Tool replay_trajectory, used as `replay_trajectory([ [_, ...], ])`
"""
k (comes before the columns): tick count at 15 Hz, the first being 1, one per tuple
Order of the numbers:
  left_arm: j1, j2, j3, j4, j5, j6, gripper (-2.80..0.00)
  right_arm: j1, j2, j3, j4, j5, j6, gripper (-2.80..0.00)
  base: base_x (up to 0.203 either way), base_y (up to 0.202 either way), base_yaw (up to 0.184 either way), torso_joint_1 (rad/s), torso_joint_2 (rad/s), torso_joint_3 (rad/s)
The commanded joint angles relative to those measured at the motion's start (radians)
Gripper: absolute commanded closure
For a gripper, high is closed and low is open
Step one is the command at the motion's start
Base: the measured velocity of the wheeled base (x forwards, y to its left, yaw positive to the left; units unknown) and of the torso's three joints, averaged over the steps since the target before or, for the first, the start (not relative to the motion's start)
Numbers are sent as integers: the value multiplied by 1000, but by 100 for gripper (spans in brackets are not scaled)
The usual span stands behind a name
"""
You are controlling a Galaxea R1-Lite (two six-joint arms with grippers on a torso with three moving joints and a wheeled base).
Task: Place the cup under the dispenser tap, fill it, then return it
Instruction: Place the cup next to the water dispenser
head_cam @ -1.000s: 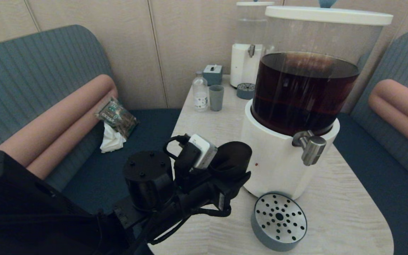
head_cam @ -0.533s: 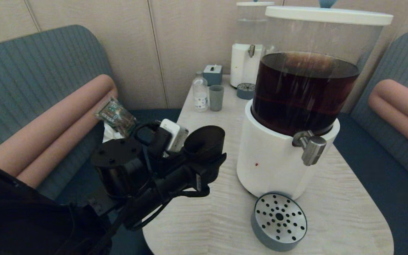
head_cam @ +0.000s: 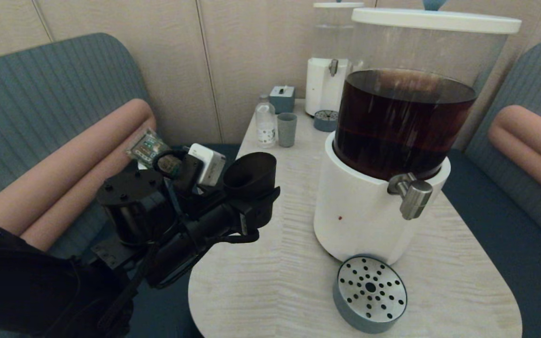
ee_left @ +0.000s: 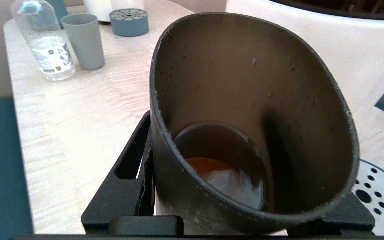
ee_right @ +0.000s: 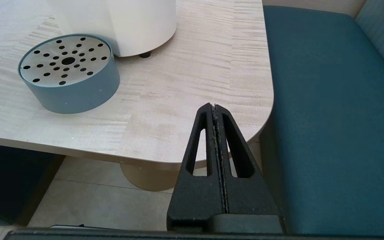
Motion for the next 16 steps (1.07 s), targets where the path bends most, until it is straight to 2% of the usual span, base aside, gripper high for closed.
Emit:
replay_trajectory([
  [1, 15, -10, -5, -6, -3, 0, 0, 0, 1, 0, 0, 0, 0, 0, 0, 0, 0, 0, 0, 0],
  [4, 47, -8, -19, -1, -30, -6, 0, 0, 1, 1, 0, 0, 0, 0, 0, 0, 0, 0, 0, 0],
  [8, 93, 50, -68, 1, -32, -31, 0, 0, 1, 0, 0, 0, 0, 0, 0, 0, 0, 0, 0, 0],
  [16, 122, 309, -276, 0, -29, -92, 0, 0, 1, 0, 0, 0, 0, 0, 0, 0, 0, 0, 0, 0],
])
